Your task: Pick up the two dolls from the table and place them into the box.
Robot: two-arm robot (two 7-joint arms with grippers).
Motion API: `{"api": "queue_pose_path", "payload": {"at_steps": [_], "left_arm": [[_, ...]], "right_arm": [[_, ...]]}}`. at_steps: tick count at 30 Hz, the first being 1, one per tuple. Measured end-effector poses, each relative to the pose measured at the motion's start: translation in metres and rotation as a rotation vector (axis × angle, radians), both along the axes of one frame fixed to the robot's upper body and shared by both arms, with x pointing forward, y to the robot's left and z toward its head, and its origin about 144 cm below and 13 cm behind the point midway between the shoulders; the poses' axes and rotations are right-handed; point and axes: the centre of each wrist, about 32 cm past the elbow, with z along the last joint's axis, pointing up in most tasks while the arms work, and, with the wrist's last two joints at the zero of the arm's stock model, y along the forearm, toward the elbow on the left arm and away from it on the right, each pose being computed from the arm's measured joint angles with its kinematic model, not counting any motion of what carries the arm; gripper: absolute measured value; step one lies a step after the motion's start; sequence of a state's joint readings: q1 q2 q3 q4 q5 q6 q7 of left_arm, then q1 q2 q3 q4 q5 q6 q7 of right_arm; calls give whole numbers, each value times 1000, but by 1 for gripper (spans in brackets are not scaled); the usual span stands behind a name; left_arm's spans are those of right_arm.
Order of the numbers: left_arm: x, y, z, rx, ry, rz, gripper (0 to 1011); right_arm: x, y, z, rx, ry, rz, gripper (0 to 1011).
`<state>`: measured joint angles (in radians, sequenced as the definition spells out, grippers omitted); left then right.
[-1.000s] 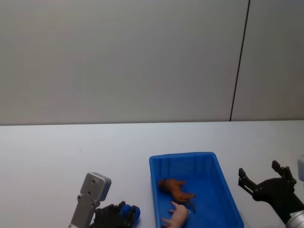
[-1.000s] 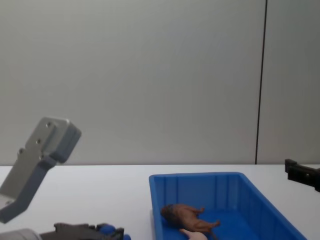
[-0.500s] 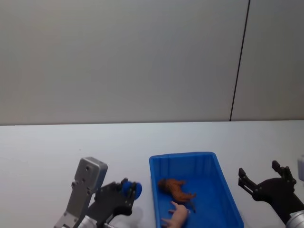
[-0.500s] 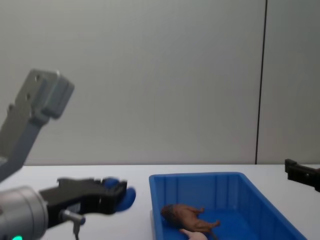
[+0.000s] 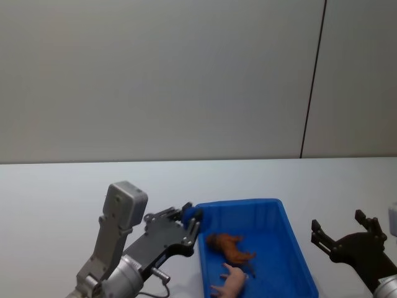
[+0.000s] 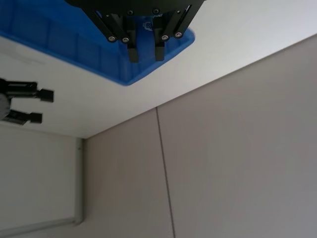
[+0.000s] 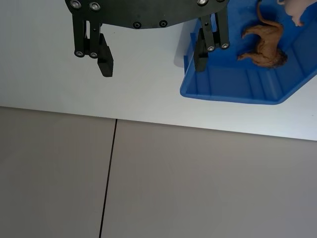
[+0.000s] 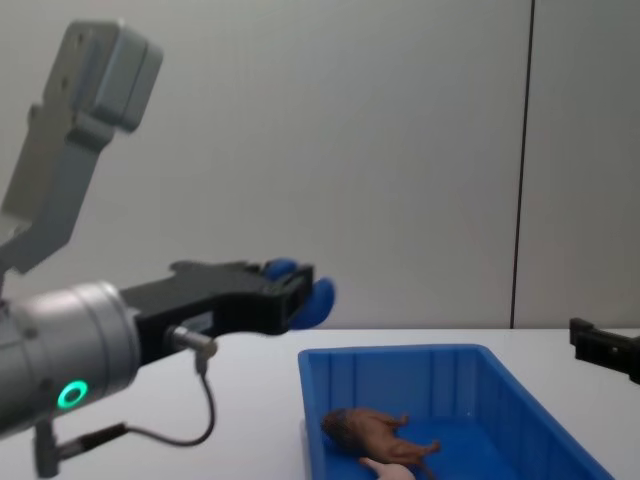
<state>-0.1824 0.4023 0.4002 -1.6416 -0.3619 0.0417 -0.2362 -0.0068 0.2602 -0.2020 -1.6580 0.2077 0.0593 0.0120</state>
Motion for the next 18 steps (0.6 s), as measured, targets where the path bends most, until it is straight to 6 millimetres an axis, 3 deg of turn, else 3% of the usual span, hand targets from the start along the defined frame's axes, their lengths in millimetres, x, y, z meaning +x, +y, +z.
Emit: {"api": "queue_pose_path", "payload": {"at_steps": [4, 18], "left_arm": [[5, -5, 4, -23, -20, -50, 178], [25, -31, 13, -76, -63, -223, 588]], "right_arm": [[0, 0, 0, 0, 0, 0, 1001], [0, 0, 0, 0, 0, 0, 1001]]}}
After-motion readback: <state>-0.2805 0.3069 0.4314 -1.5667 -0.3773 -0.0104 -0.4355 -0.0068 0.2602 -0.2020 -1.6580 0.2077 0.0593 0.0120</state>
